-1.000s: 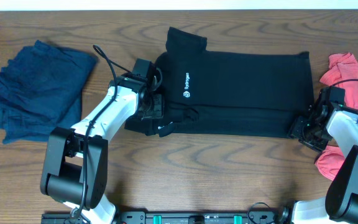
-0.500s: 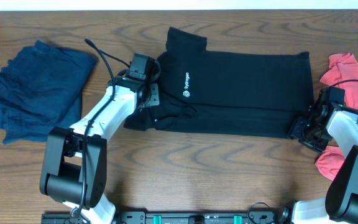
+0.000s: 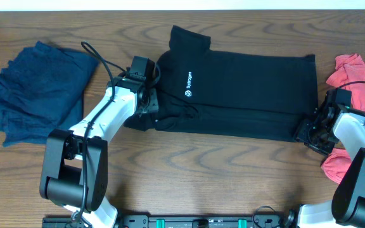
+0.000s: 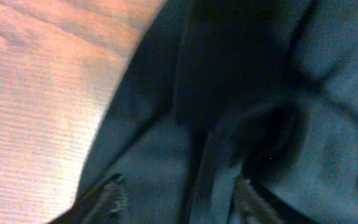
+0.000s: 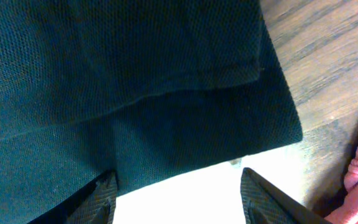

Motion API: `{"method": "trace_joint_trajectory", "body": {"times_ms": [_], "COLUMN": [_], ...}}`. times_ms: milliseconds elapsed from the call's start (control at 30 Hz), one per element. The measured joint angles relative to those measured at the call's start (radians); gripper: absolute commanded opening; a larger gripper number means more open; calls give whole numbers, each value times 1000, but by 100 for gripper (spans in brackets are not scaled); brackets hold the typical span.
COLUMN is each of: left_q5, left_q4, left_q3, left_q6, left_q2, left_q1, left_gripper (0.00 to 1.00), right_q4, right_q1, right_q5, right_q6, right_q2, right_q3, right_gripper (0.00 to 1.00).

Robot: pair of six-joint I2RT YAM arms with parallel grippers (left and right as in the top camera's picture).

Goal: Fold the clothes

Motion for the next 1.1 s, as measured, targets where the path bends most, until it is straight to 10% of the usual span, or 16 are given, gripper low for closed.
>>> {"method": "trace_joint_trajectory", "body": {"times_ms": [633, 833, 1100], "left_q5": [114, 150, 179], "left_q4": [73, 125, 185], "left_q3": [-1, -2, 9], "left_q6": [51, 58, 86], "left_q2": [4, 65, 66], "left_q1": [-56, -56, -51], "left_gripper": [38, 8, 6], "right_q4": [0, 0, 0], "right_q1": [0, 0, 0], "right_q5": [1, 1, 1], "right_q6": [0, 0, 0], "right_q2": [0, 0, 0], "right_q3": [0, 0, 0], "right_gripper": [62, 61, 61]}}
